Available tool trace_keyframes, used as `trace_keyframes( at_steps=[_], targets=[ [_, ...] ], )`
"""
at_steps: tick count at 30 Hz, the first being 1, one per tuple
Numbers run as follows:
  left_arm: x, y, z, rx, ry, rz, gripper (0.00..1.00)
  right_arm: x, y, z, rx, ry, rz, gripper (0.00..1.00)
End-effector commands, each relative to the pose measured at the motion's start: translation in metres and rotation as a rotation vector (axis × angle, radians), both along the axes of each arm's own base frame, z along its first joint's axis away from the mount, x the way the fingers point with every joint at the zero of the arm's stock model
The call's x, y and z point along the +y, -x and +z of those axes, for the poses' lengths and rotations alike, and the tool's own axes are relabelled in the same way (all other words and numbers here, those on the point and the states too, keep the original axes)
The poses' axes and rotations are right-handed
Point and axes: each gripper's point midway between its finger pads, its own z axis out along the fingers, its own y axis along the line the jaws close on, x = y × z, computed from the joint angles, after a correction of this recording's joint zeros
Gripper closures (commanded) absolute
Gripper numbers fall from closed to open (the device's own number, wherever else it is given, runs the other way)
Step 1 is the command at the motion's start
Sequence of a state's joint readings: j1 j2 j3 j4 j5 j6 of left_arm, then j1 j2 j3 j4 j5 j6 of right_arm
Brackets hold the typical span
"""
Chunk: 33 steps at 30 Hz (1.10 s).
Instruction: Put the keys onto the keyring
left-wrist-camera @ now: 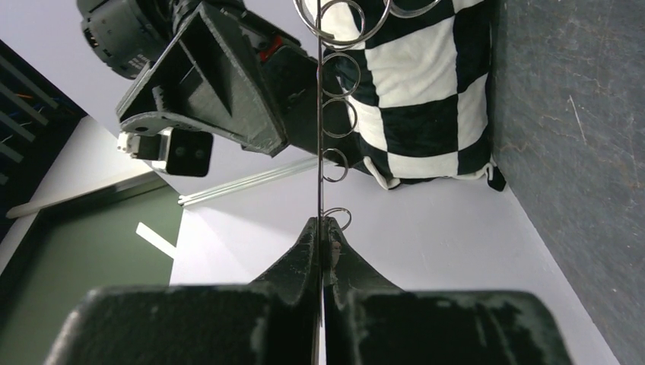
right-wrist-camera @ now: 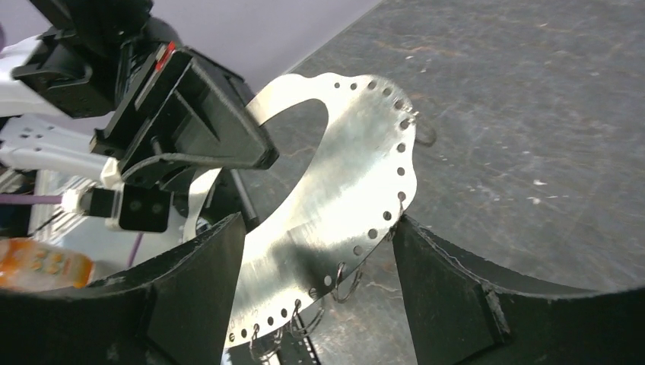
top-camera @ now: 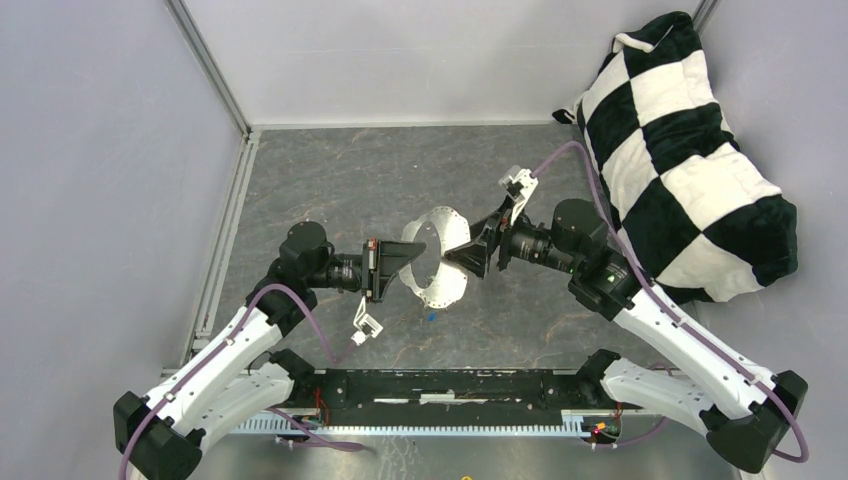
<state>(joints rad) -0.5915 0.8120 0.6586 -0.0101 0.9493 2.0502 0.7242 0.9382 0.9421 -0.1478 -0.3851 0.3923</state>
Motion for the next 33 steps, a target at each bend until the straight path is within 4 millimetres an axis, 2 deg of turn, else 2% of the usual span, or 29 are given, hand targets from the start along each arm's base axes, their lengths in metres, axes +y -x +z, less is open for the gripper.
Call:
trace_keyframes(
  at_steps=[1,5,10,12,13,15,16,17,22,24,27,30,31,33],
  targets=[
    [-0.002,0.027,0.043,-0.691,0.059,-0.086,0.98,0.012,0.023,0.03,-0.029,-0.173,0.145,0.26],
    [0.001,0.027,0.038,-0.675,0.047,-0.07,0.98,0.014,0.038,0.048,-0.053,-0.285,0.227,0.45],
    [0.003,0.026,0.02,-0.629,0.008,-0.068,0.98,0.016,0.042,0.062,-0.088,-0.344,0.262,0.88],
    [0.003,0.027,0.008,-0.589,-0.021,-0.072,0.91,0.017,0.042,0.063,-0.096,-0.349,0.27,1.0],
    [0.004,0.026,0.001,-0.565,-0.038,-0.072,0.79,0.017,0.041,0.063,-0.101,-0.352,0.269,1.0],
    [0.007,0.023,-0.012,-0.497,-0.094,-0.054,0.3,0.017,0.041,0.064,-0.122,-0.347,0.273,1.0],
    [0.009,0.02,-0.019,-0.449,-0.123,-0.038,0.1,0.017,0.04,0.062,-0.132,-0.332,0.27,1.0],
    [0.012,0.018,-0.026,-0.378,-0.145,-0.015,0.02,0.017,0.038,0.062,-0.155,-0.308,0.266,1.0],
    [0.031,0.013,-0.052,0.086,-0.228,0.111,0.0,0.013,0.022,0.05,-0.276,-0.116,0.232,1.0],
    [0.039,0.02,-0.059,0.292,-0.268,0.142,0.0,0.009,0.015,0.039,-0.309,-0.027,0.209,1.0],
    [0.05,0.041,-0.073,0.607,-0.34,0.163,0.0,0.002,0.007,0.025,-0.369,0.076,0.188,1.0],
    [0.044,0.051,-0.056,1.018,-0.265,0.2,0.0,-0.004,0.002,0.018,-0.427,0.142,0.181,0.99],
    [0.038,0.046,-0.042,1.173,-0.193,0.231,0.0,-0.004,0.002,0.016,-0.438,0.153,0.186,0.99],
    [0.026,0.027,-0.016,1.374,-0.043,0.269,0.0,-0.004,0.005,0.015,-0.46,0.158,0.211,0.99]
  ],
)
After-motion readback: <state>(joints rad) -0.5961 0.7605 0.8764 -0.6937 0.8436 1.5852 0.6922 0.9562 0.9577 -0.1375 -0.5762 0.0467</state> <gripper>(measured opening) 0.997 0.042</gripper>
